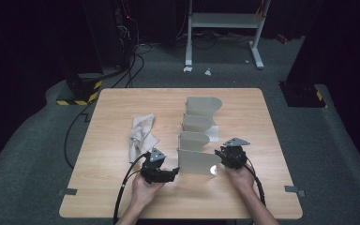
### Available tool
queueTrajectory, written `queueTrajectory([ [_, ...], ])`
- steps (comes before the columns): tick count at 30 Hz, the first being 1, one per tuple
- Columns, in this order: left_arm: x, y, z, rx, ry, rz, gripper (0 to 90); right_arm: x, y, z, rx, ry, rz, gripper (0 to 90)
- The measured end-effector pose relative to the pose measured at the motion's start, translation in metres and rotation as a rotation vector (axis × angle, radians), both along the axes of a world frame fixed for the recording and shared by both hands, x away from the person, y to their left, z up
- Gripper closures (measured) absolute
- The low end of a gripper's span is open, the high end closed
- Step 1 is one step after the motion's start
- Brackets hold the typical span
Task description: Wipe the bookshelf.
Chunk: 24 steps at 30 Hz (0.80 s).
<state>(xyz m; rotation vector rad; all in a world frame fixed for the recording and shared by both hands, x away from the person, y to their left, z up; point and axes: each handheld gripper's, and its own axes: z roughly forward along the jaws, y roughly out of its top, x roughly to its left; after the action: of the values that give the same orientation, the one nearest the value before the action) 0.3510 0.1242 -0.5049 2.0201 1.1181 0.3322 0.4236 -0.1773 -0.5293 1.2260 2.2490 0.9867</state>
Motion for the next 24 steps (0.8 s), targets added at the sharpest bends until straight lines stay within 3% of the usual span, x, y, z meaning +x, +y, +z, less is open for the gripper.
queueTrajectory([
  [13,0.005,-0.007,-0.003,-0.002,0.020,0.000,24.1,0.003,0.001,0.001,-0.009,0.007,0.016,74.3],
  [24,0.013,-0.002,-0.004,-0.021,0.028,0.041,24.1,0.005,0.008,0.002,-0.020,0.010,0.045,77.0],
])
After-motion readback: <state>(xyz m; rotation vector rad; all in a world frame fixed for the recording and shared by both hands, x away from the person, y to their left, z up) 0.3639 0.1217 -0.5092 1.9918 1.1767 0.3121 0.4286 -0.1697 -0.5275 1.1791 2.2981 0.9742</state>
